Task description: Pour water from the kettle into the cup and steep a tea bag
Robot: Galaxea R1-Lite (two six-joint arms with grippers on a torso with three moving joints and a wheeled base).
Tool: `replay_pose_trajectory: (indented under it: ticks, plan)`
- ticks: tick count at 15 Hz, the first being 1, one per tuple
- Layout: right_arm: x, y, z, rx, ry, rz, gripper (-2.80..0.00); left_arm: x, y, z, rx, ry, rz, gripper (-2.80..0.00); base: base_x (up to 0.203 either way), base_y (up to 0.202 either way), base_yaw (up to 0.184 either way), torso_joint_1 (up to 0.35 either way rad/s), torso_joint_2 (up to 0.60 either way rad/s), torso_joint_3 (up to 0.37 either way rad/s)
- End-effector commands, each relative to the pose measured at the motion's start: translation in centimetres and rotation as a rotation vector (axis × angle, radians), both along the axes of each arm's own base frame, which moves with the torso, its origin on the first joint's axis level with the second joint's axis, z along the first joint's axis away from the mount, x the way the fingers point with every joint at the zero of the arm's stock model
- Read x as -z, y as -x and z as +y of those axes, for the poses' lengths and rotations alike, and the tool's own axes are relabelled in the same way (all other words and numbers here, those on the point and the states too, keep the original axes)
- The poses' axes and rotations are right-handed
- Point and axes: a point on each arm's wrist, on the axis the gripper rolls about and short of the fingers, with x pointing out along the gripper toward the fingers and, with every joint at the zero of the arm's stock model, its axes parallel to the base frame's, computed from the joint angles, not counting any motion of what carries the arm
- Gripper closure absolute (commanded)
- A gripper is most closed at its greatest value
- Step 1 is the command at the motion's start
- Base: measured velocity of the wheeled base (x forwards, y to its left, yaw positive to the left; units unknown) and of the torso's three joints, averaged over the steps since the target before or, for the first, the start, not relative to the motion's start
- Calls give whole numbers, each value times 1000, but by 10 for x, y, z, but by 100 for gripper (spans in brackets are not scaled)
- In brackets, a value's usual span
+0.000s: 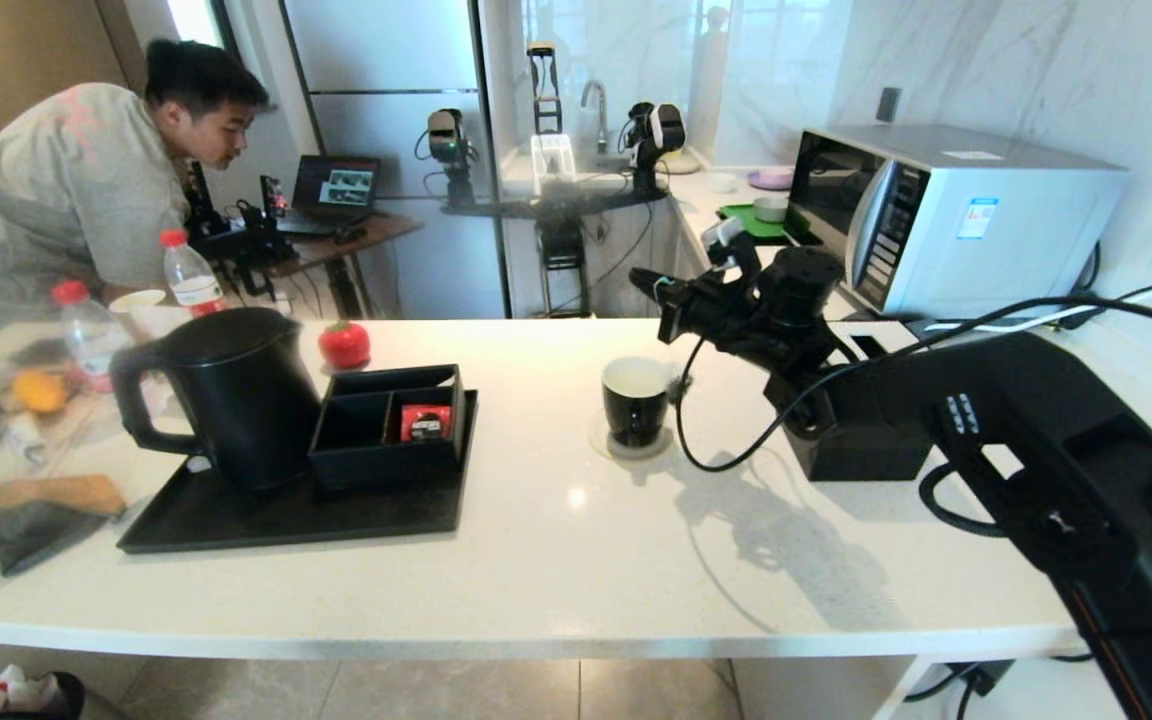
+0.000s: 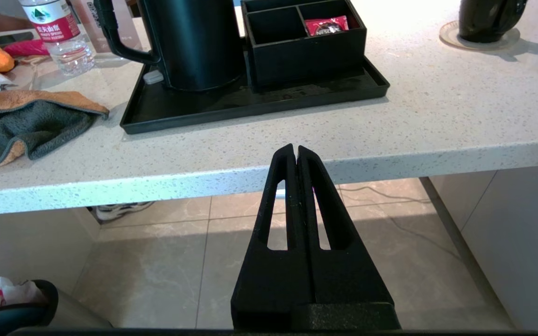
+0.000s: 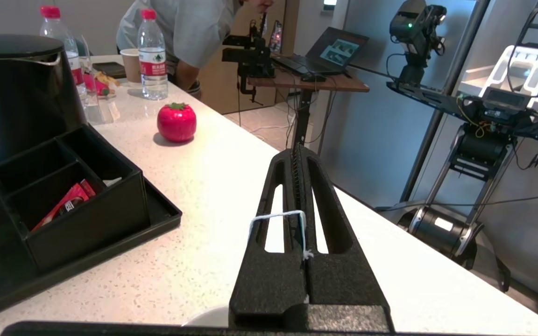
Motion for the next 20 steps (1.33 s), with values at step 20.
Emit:
replay_pose_trajectory:
  ticks: [20]
  plan:
    - [-31,10,15,-59,-15,-64,0,0,0,0,0,-1,0,0,0,0,0,0,0,0]
